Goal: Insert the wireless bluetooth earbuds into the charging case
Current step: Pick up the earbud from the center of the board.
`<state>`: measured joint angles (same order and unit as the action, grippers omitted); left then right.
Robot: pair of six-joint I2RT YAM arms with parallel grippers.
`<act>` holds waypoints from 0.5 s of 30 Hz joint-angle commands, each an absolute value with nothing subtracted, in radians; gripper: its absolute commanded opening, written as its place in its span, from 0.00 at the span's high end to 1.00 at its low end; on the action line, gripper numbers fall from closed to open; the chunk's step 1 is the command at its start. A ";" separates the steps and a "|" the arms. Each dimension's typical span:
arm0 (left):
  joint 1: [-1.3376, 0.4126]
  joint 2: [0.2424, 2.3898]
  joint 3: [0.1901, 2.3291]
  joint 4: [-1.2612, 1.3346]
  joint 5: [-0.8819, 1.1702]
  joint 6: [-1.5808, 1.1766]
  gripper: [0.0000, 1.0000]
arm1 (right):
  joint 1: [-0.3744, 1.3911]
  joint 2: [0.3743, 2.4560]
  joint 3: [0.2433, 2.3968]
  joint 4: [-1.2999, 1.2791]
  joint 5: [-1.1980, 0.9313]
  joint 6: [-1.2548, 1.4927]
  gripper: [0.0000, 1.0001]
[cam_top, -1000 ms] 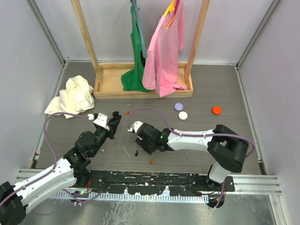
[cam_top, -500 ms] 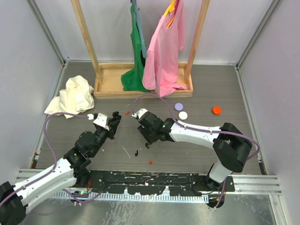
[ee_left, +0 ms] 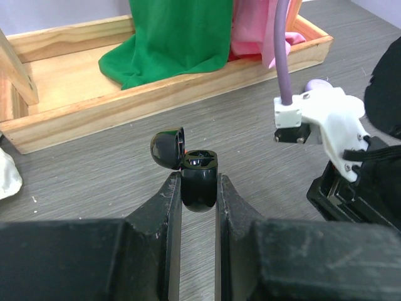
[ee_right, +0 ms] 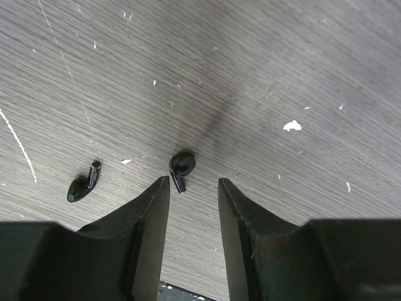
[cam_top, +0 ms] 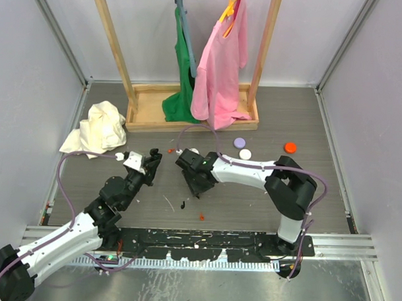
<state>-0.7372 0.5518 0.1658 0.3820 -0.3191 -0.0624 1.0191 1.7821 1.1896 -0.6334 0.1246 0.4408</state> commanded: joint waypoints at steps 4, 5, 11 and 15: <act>-0.733 0.532 0.167 0.408 -0.330 -0.064 1.00 | 1.026 1.815 1.242 -0.637 0.072 0.502 0.60; -0.733 0.532 0.167 0.408 -0.330 -0.064 1.00 | 1.023 1.820 1.243 -0.631 0.066 0.504 0.60; -0.733 0.532 0.167 0.408 -0.325 -0.064 1.00 | 1.025 1.846 1.245 -0.615 0.069 0.513 0.63; -0.732 0.532 0.168 0.405 -0.325 -0.066 1.00 | 1.024 1.857 1.243 -0.611 0.074 0.516 0.65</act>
<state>-0.7372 0.5446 0.1658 0.3748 -0.3187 -0.0624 1.0191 1.8561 1.2133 -0.6323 0.0711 0.4946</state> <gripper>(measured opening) 0.186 0.361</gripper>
